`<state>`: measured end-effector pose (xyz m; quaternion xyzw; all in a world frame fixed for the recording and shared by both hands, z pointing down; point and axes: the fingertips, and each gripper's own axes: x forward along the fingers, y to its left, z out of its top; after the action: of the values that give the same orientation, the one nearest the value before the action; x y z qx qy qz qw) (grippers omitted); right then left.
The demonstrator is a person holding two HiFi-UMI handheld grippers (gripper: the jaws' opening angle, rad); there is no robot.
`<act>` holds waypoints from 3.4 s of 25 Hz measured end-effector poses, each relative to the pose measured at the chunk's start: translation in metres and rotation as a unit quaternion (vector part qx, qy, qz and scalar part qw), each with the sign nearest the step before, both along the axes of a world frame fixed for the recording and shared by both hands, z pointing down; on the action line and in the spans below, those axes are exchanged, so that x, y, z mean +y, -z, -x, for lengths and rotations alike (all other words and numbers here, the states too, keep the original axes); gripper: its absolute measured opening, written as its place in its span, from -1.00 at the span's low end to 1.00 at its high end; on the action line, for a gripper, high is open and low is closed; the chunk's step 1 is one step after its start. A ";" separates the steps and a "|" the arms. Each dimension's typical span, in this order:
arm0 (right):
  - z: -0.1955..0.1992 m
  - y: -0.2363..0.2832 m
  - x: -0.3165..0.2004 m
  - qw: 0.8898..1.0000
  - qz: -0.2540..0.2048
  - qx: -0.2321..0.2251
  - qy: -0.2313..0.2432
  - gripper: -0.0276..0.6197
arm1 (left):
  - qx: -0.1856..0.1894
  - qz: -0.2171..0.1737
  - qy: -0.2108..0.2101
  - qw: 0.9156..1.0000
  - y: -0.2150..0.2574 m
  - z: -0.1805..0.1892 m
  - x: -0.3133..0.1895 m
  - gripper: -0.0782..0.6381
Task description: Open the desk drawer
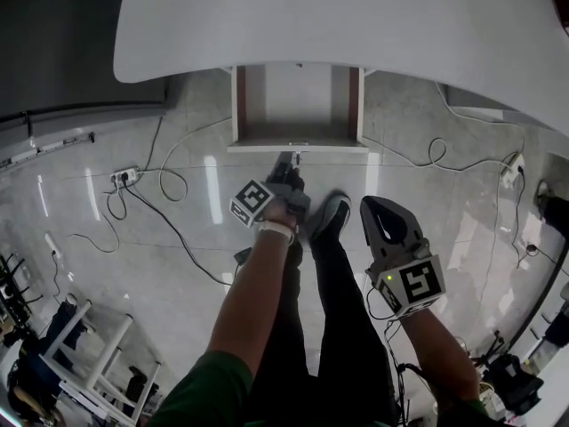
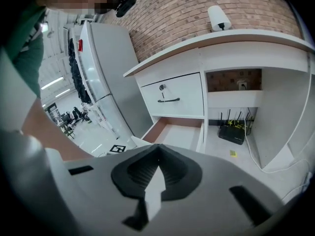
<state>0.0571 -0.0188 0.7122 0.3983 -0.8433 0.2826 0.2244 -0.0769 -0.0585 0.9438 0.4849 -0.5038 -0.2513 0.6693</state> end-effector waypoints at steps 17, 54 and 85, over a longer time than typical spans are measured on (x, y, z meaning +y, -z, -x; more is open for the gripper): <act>0.002 -0.014 0.010 1.000 0.020 -0.003 -0.021 -0.91 | -0.019 0.038 -0.039 0.998 -0.038 -0.005 0.011 -0.72; 0.029 0.158 -0.051 0.996 -0.064 -0.047 -0.030 -0.91 | -0.301 -0.101 -0.215 0.924 0.275 0.094 0.009 -0.61; 0.034 0.496 -0.117 0.957 -0.270 -0.083 -0.060 -0.91 | -0.532 -0.368 -0.144 0.749 0.742 0.062 -0.073 -0.67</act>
<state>0.0234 -0.1357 0.2165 0.4689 -0.8785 0.0890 0.0201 -0.1385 -0.1314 0.2020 0.8154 -0.5714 -0.0195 0.0911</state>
